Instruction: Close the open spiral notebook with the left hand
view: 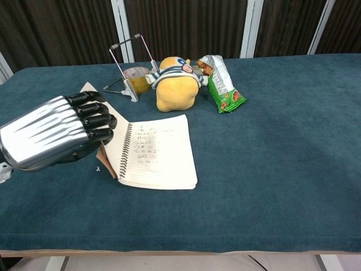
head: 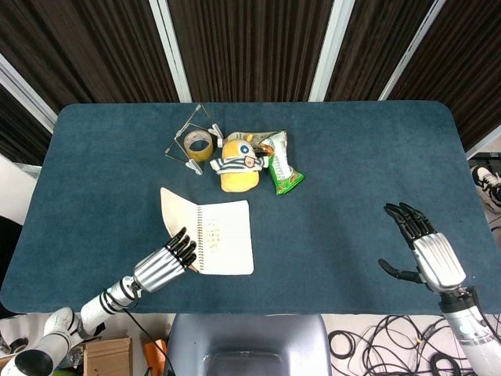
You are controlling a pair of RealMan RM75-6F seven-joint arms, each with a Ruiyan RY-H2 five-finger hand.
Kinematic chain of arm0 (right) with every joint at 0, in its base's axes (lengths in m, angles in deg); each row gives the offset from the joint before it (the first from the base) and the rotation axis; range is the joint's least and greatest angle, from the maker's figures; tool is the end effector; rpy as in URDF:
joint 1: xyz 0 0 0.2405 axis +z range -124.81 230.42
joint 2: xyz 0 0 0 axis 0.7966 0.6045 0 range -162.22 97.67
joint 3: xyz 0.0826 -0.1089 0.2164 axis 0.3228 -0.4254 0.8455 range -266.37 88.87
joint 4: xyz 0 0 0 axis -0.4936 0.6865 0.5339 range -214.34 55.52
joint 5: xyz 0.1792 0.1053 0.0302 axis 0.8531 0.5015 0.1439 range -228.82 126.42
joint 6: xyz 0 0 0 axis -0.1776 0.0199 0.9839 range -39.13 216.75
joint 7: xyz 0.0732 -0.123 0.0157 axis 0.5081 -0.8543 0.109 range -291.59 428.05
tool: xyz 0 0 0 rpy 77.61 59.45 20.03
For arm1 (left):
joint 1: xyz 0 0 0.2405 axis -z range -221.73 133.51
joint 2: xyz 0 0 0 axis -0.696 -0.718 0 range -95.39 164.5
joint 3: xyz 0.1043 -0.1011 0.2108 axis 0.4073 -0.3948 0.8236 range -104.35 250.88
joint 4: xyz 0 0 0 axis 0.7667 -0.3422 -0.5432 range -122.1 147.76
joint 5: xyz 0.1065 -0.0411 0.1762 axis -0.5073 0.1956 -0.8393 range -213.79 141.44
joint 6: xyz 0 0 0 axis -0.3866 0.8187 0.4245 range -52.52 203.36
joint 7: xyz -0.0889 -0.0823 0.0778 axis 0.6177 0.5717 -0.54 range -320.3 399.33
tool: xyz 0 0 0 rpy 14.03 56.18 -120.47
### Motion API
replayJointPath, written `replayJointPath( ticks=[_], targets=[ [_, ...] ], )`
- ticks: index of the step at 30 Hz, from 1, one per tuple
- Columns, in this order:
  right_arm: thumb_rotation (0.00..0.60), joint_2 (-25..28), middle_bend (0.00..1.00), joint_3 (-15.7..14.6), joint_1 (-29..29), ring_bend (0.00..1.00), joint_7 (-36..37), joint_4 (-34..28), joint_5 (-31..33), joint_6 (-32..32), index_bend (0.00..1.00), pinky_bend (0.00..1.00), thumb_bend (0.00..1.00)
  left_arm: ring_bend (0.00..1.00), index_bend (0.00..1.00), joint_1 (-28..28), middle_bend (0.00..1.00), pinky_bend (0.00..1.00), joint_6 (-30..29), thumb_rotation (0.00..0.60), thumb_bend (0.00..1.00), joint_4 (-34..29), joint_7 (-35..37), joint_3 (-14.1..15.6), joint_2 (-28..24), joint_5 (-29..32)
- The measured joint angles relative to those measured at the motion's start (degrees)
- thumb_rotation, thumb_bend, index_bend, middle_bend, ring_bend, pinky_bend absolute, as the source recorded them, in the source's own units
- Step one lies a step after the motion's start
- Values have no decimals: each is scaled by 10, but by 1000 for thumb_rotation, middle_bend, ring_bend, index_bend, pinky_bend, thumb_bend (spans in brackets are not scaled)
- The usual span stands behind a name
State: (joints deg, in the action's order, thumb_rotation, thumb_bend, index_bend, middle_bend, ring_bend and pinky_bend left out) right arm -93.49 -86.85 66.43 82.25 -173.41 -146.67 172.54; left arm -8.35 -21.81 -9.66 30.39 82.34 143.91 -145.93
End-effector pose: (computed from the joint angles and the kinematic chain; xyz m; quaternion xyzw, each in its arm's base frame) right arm -0.2604 -0.2174 0.1574 0.6381 -0.3846 0.4952 0.4469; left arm -0.2139 0.2947 -0.0268 -0.7949 0.1375 -0.4424 0.3918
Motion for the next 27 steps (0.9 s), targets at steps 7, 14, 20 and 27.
replayJointPath(
  ticks=[7,14,20,27],
  targets=[
    [600,-1,73,0,-2,20,-1,0,0,2,38,115,158,133,211,46,167,169,15,600,286,-16,-40,6,13,-15],
    [600,-2,74,0,-4,20,3,3,0,4,29,115,158,131,99,55,127,172,18,600,229,-39,-18,-31,55,22],
    [600,3,73,-3,-8,20,4,5,1,5,36,114,158,240,110,37,229,207,40,600,258,-107,76,-66,64,80],
    [600,20,74,-6,-9,20,-8,2,24,-18,45,115,158,189,205,-7,223,163,86,600,351,-327,129,-91,-28,161]
  ],
)
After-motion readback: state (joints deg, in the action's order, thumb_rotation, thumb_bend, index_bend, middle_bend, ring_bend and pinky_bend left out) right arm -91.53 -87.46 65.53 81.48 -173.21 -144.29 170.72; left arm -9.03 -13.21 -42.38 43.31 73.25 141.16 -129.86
